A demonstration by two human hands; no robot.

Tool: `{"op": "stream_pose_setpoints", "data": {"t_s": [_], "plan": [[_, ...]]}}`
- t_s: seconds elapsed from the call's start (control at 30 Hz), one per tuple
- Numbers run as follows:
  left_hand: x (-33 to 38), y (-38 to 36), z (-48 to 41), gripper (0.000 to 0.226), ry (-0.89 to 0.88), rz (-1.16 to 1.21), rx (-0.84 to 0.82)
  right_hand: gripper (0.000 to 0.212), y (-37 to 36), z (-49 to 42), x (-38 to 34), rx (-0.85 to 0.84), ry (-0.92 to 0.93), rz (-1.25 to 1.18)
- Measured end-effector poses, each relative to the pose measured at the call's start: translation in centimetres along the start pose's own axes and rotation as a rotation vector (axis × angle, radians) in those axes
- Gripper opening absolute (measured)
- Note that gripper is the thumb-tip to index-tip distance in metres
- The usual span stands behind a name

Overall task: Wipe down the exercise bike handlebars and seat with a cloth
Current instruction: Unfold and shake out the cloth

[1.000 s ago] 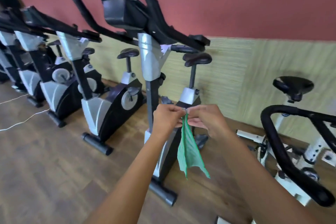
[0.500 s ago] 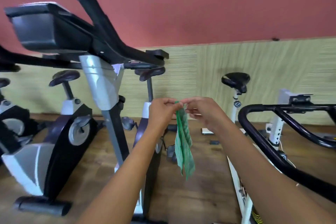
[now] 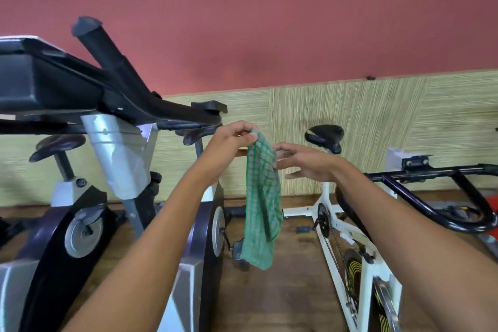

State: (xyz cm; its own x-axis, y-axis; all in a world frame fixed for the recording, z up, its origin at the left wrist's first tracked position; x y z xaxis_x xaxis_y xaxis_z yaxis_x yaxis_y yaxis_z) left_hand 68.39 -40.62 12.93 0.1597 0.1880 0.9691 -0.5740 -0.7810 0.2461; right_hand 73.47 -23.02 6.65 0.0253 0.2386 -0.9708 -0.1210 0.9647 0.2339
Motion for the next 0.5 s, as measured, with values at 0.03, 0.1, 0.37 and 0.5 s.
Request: {"op": "stream_pose_setpoints", "data": {"t_s": [0.03, 0.1, 0.37, 0.5], "plan": [[0.2, 0.3, -0.2, 0.014, -0.001, 0.01, 0.027, 0.027, 0.7, -0.1, 0.1, 0.009, 0.014, -0.021], [0.3, 1.1, -0.8, 0.015, 0.0, 0.039, 0.097, 0.025, 2.1, 0.2, -0.6, 0.099, 0.072, -0.058], [-1.3, 1.6, -2.6, 0.014, 0.013, 0.063, 0.364, 0.016, 5.7, 0.6, -3.9, 0.355, 0.271, -0.107], [-0.3, 1.2, -3.2, 0.009, -0.037, 0.077, 0.369, 0.012, 6.2, 0.7, -4.8, 0.387, 0.295, -0.14]]}}
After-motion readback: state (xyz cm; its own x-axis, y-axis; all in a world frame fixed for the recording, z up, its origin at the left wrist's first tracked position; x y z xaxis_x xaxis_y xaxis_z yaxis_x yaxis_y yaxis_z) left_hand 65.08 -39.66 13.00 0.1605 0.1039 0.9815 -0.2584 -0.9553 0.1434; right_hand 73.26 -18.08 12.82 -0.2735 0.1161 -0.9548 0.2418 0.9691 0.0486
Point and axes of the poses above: each hand's wrist, its own z-axis away from the middle knuckle, its own y-axis out of the back of the hand, x = y × z, the point moved 4 cm from there along -z, towards the middle knuckle, and after that the axes turned 10 degrees about y, right-handed, at the moved point
